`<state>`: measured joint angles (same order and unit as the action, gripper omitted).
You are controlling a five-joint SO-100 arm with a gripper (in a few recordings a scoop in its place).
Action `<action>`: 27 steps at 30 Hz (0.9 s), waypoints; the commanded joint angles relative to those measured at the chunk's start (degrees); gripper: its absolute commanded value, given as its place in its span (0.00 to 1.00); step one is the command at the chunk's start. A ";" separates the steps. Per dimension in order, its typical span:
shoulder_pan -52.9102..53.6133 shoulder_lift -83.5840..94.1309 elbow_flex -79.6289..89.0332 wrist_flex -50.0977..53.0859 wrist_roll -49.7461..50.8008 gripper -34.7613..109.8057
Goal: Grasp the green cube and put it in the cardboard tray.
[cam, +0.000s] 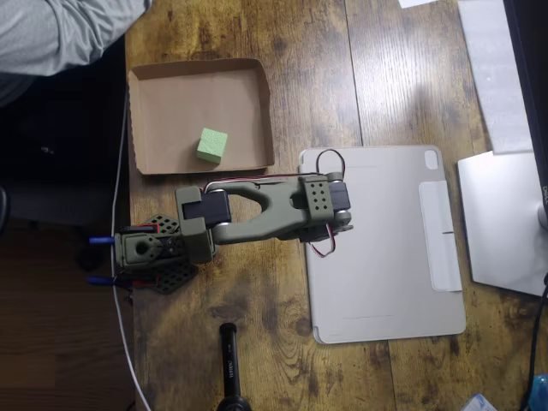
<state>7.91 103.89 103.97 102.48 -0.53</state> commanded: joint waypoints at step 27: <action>0.00 -0.97 0.09 0.70 -0.18 0.28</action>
<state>7.38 101.95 104.24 102.48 -0.18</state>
